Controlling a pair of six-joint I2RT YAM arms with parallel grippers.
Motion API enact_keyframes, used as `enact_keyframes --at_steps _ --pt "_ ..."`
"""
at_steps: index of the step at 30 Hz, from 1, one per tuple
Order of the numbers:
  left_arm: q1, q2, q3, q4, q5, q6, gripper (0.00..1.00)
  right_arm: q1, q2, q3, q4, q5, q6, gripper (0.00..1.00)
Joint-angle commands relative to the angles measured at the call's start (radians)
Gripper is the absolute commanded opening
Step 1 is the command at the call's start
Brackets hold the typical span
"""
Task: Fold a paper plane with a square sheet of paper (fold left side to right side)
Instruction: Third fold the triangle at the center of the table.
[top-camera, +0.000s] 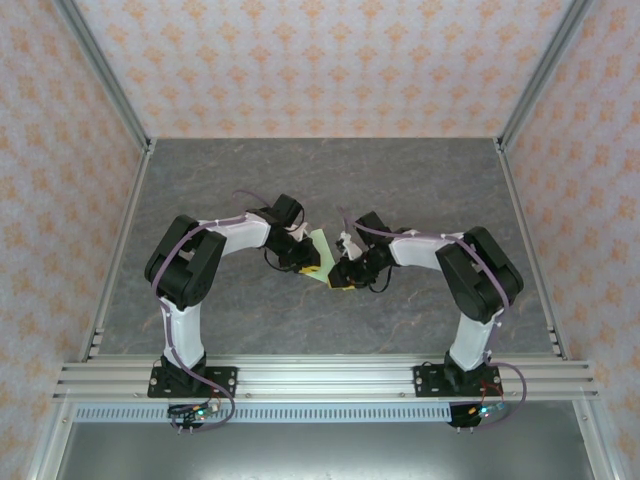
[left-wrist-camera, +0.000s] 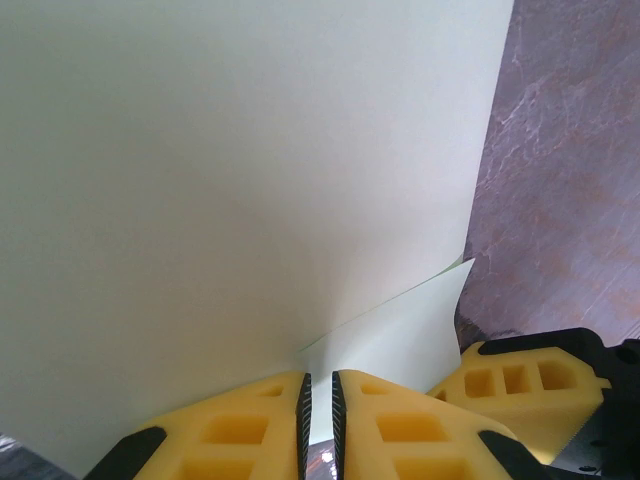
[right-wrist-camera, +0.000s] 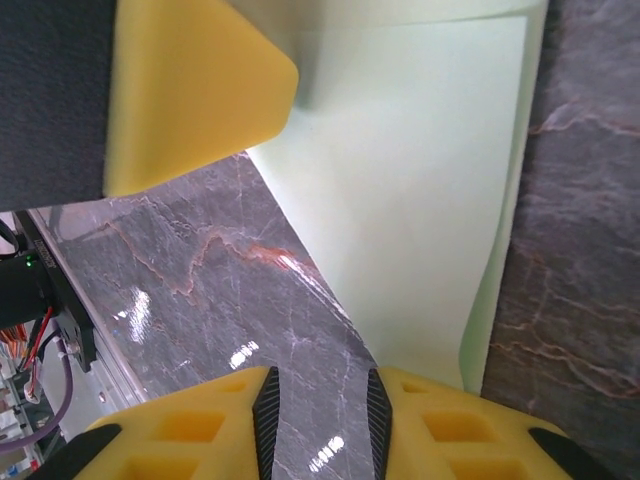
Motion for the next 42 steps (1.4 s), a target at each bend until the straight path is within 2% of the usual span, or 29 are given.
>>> enact_keyframes --at_steps 1,6,8,15,19,25,34,42 --pt "-0.007 -0.030 -0.015 -0.009 -0.040 0.005 0.16 0.002 0.029 0.003 -0.057 0.046 0.018 0.32" --pt "-0.007 -0.030 -0.016 -0.010 -0.040 0.005 0.16 0.002 0.044 -0.016 -0.071 0.081 0.068 0.26" --pt "-0.006 -0.030 -0.016 -0.013 -0.043 0.007 0.16 0.001 0.039 -0.020 -0.075 0.084 0.083 0.21" --pt "-0.007 -0.030 -0.014 -0.013 -0.046 0.007 0.16 0.002 -0.095 0.007 -0.074 0.061 0.121 0.04" --pt "-0.007 -0.030 -0.014 -0.011 -0.046 0.005 0.16 0.002 -0.116 0.018 -0.068 0.049 0.149 0.03" --pt "-0.008 -0.030 -0.015 -0.013 -0.046 0.005 0.16 0.004 -0.060 0.022 -0.080 0.069 0.164 0.02" --pt "-0.008 -0.030 -0.011 -0.014 -0.043 0.006 0.16 0.008 0.003 0.025 -0.130 0.165 0.202 0.00" --pt "-0.012 -0.112 0.004 0.016 -0.023 0.003 0.18 0.008 0.050 0.004 -0.176 0.236 0.244 0.00"
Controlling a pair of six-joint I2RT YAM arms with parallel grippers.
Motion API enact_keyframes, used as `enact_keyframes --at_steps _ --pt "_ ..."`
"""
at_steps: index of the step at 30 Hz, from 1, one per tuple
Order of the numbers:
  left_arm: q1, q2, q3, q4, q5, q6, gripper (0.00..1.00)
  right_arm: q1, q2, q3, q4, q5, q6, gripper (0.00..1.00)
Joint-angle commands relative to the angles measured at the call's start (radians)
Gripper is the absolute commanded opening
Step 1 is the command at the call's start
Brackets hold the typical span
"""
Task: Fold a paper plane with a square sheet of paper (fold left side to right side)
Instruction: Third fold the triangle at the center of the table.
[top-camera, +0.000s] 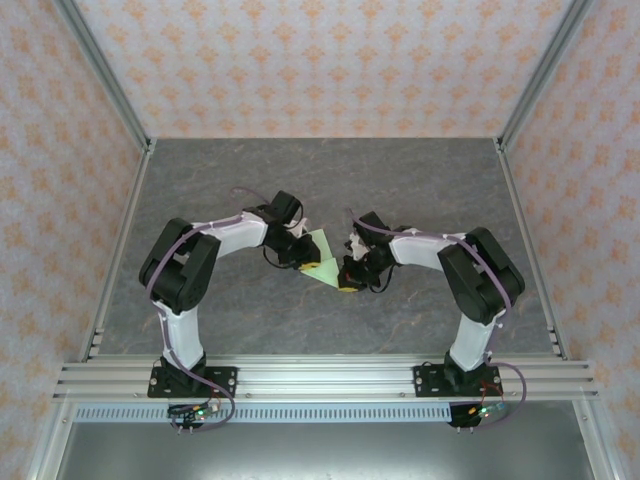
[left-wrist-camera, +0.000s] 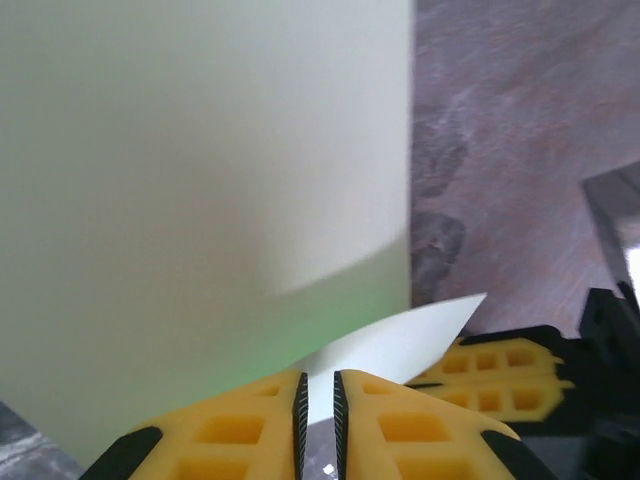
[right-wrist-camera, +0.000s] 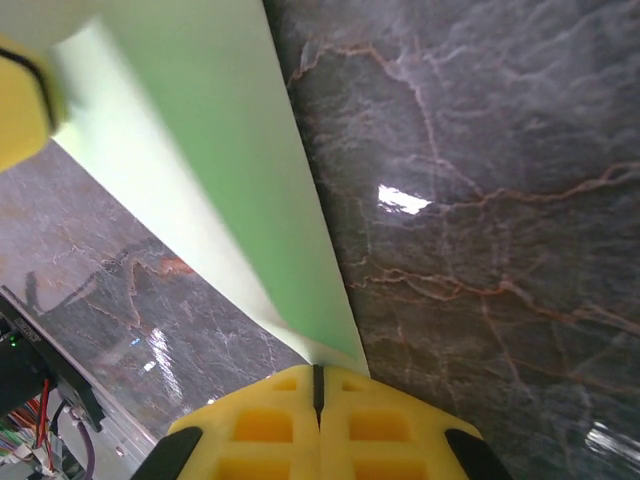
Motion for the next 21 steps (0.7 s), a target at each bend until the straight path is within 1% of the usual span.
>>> enact_keyframes --at_steps 1,5,11,18,21 --pt "-0.015 -0.064 0.010 0.012 -0.010 0.004 0.18 0.005 0.063 -0.015 -0.076 0.125 0.031 0.00" --pt "-0.050 -0.062 0.032 -0.004 0.016 0.006 0.17 0.004 0.070 -0.019 -0.079 0.144 0.036 0.00" --pt "-0.114 -0.046 0.016 0.008 0.012 -0.009 0.16 0.004 0.072 -0.019 -0.070 0.148 0.041 0.00" --pt "-0.138 0.006 0.029 0.029 0.008 -0.021 0.16 0.004 0.075 -0.010 -0.078 0.150 0.040 0.00" --pt "-0.139 0.012 0.042 0.017 -0.014 -0.018 0.16 0.004 0.074 -0.009 -0.083 0.152 0.041 0.00"
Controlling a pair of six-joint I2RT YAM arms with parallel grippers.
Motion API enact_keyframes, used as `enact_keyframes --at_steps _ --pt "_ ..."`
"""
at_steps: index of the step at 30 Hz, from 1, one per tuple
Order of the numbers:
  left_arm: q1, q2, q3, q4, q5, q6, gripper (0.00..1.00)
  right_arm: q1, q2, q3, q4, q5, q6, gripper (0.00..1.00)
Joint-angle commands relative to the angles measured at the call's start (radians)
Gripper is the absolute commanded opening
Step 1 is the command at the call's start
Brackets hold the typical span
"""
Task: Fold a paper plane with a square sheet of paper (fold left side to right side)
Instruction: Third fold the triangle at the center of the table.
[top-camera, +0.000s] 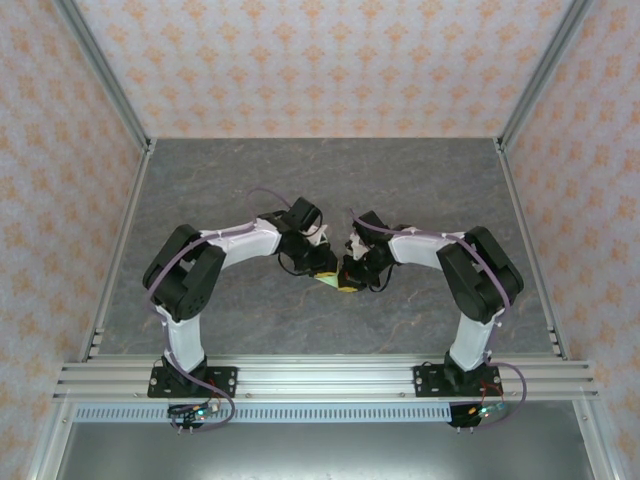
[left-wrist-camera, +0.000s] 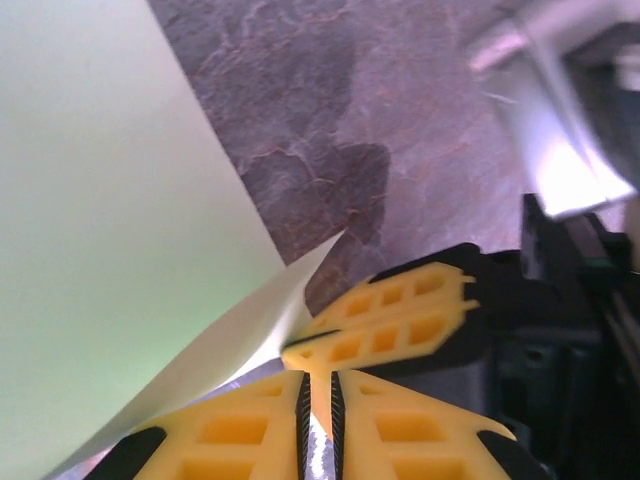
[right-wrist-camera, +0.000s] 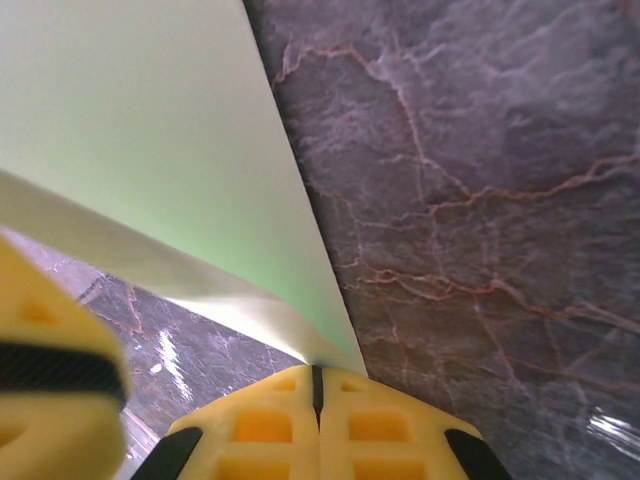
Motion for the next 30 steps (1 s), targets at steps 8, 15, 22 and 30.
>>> enact_keyframes --at_steps 8,15,22,30 --pt "-0.006 0.066 0.022 -0.025 -0.077 -0.012 0.15 0.004 0.068 -0.020 -0.077 0.164 0.018 0.00" --pt "-0.007 0.077 0.015 -0.062 -0.138 0.021 0.15 0.004 0.078 -0.016 -0.095 0.183 0.021 0.00" --pt "0.001 0.080 0.010 -0.079 -0.173 0.042 0.15 0.004 0.086 -0.011 -0.124 0.211 0.026 0.00" --pt "0.044 0.056 -0.034 -0.074 -0.191 0.060 0.15 0.004 0.097 -0.008 -0.140 0.221 0.027 0.00"
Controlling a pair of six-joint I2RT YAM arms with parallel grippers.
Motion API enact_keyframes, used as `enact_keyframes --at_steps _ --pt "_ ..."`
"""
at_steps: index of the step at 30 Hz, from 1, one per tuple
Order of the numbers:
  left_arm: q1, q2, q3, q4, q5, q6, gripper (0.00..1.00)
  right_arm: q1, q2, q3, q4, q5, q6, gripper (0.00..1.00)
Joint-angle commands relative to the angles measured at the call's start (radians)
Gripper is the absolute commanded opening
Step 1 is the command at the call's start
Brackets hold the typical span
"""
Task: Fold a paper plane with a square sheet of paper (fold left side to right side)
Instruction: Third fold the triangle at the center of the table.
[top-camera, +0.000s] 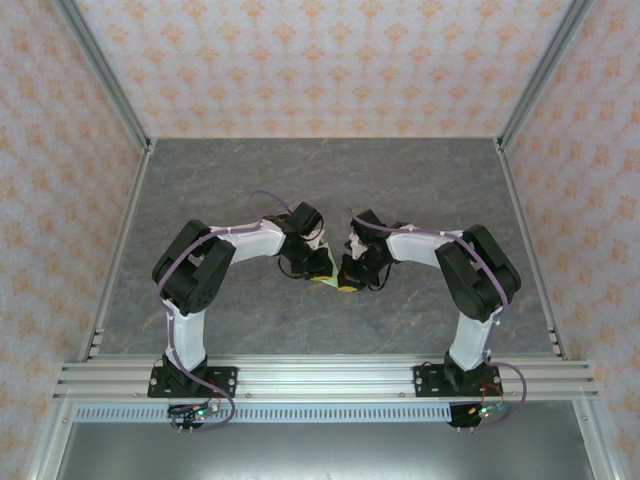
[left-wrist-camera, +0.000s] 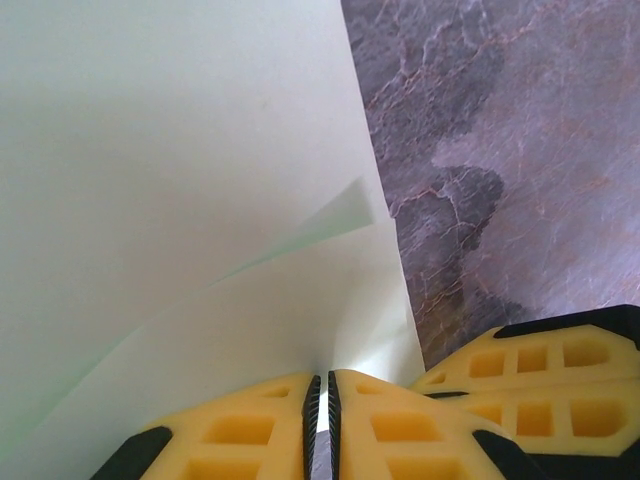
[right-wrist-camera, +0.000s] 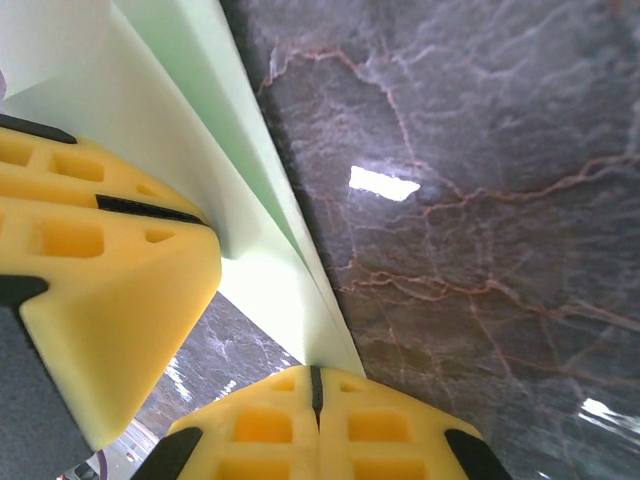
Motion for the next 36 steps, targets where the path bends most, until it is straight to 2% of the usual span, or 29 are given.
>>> enact_keyframes --at_steps 1,6,17,28,36 --pt "0.043 -0.011 -0.043 -0.054 -0.091 0.034 0.15 0.002 0.080 -0.040 -0.093 0.205 0.015 0.00" --pt "0.066 -0.031 -0.074 -0.050 -0.095 0.076 0.15 0.002 0.071 -0.039 -0.073 0.184 0.005 0.00" --pt "0.066 -0.018 -0.105 -0.008 -0.083 0.070 0.15 0.007 -0.085 0.028 -0.034 0.115 0.056 0.00" --pt "0.067 -0.021 -0.097 -0.005 -0.079 0.064 0.15 0.045 0.017 0.079 -0.006 0.135 0.084 0.00" --pt "0.074 -0.030 -0.081 -0.037 -0.100 0.087 0.15 0.045 0.057 0.071 -0.104 0.216 0.063 0.00"
